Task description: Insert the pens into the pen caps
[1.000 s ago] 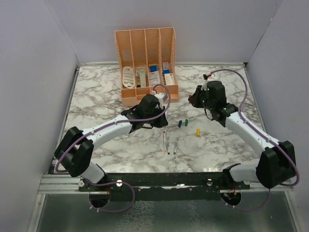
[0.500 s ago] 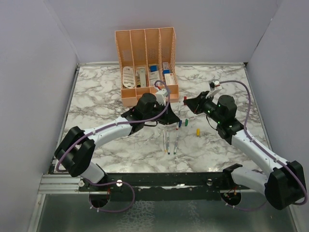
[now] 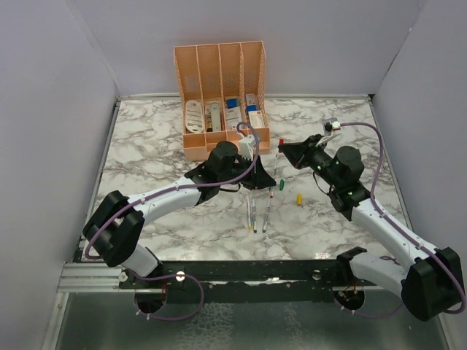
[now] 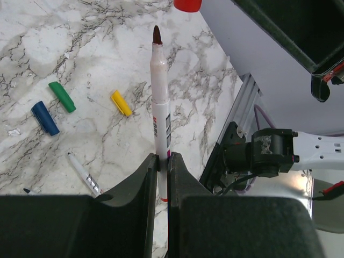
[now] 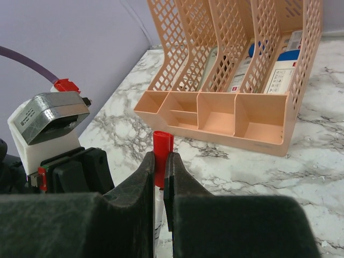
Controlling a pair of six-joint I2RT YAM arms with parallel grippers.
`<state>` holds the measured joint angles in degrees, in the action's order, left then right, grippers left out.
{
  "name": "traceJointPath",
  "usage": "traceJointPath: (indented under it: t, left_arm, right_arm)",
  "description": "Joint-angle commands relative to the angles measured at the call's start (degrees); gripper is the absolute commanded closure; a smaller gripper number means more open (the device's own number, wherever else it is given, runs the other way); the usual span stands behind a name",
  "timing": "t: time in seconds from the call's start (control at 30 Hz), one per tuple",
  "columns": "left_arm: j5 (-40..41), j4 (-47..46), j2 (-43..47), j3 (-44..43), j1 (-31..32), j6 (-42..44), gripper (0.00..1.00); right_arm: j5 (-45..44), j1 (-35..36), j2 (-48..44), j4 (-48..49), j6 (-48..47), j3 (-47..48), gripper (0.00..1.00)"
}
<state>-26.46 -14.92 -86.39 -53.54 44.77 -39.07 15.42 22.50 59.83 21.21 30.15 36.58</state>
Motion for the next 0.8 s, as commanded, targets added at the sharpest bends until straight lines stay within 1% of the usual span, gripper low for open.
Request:
traceJointPath:
  t: [0.0,0.77]
  left_arm:
    - [-1.29,-2.00,-0.15,-0.88,0.60,0.54,1.00]
    - [-0.76,-2.22,-0.60,-1.85,1.20,1.62,1.00]
  right_arm:
    - [0.14,0.31,-0.24,2.67,0.54,-0.31,0.99]
    - [0.28,0.26,0.62,1.84,0.09,-1.40,0.99]
